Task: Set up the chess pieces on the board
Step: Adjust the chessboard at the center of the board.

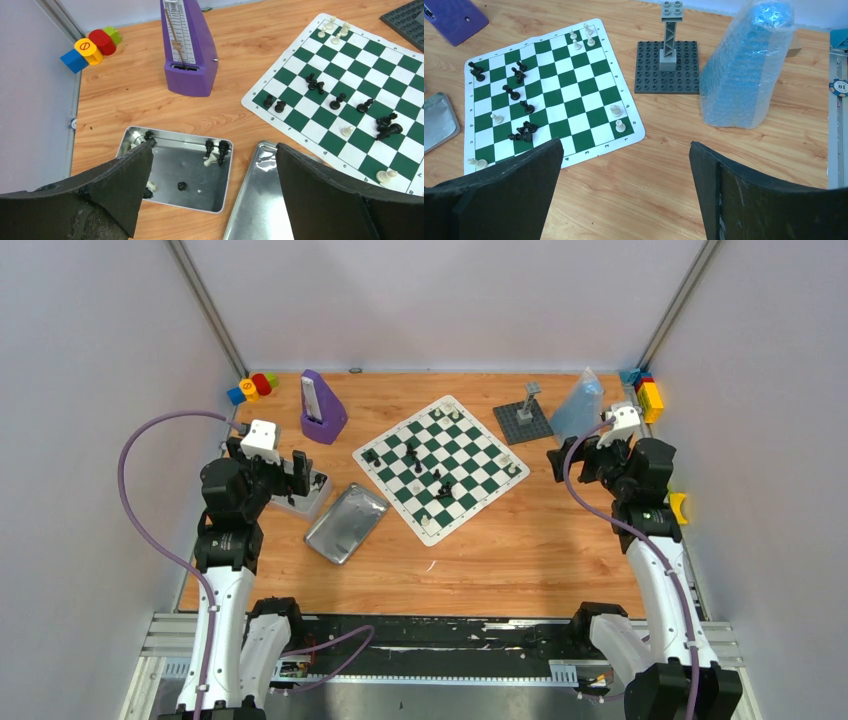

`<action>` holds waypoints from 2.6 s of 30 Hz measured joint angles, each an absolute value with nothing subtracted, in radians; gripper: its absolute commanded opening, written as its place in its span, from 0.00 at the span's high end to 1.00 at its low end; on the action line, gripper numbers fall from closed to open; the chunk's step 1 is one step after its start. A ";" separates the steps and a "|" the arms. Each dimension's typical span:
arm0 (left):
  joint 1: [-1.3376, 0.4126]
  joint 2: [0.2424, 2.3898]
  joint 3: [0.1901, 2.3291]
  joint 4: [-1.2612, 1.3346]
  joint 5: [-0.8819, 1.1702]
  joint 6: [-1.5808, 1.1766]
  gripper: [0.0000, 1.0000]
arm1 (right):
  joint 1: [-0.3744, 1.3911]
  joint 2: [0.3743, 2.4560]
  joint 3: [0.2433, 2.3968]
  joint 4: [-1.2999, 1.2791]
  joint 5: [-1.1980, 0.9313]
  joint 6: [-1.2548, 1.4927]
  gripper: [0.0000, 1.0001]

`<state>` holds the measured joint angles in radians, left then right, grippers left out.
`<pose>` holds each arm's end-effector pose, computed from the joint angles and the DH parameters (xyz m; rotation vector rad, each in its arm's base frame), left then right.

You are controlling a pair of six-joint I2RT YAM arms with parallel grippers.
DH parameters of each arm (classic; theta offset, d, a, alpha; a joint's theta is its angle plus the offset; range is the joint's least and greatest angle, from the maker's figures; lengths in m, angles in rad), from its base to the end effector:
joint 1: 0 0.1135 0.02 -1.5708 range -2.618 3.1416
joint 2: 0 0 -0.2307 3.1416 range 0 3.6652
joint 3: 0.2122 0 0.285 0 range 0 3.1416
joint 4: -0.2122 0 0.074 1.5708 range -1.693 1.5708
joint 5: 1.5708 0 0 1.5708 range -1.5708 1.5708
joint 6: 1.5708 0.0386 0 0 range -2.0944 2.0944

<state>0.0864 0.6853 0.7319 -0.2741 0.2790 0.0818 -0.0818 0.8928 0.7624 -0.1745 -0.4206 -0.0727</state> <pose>0.2252 0.0088 0.3074 0.1946 1.7806 -0.1302 0.2639 -0.0058 0.2837 -0.2791 1.8370 0.2867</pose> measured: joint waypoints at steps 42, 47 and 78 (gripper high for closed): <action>0.086 0.720 0.724 -0.273 0.286 0.110 0.00 | 0.630 1.459 0.772 -0.035 -0.214 -0.384 0.08; 0.086 0.724 0.720 -0.273 0.287 0.110 0.00 | 0.709 1.570 0.817 0.033 -0.109 -0.427 0.08; 0.086 0.730 0.715 -0.273 0.292 0.117 0.00 | 0.849 1.582 0.707 0.124 0.070 -0.549 0.08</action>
